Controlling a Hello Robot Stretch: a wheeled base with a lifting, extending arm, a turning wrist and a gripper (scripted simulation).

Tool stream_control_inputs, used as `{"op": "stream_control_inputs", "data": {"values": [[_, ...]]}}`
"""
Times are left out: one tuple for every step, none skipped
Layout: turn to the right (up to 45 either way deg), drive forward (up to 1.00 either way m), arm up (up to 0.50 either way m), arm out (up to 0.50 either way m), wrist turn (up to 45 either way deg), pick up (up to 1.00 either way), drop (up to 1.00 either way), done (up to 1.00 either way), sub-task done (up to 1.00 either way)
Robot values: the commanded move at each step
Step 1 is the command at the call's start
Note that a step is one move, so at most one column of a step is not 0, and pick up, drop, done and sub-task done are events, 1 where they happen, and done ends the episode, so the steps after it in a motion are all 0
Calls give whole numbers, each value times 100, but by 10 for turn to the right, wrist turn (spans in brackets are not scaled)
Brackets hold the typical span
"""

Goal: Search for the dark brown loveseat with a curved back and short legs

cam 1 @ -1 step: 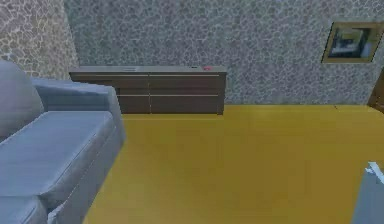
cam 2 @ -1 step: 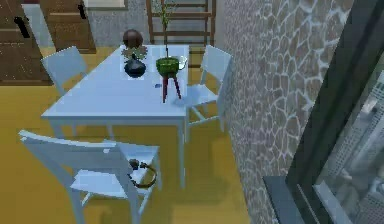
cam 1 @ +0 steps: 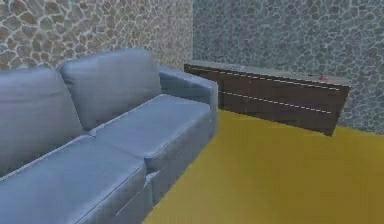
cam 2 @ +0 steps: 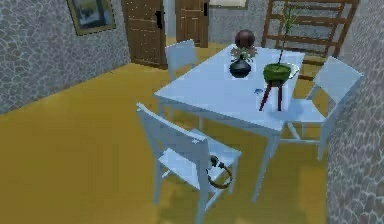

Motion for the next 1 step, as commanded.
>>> {"op": "stream_control_inputs", "data": {"values": [[0,25,0,0,0,0,0,0,0]]}}
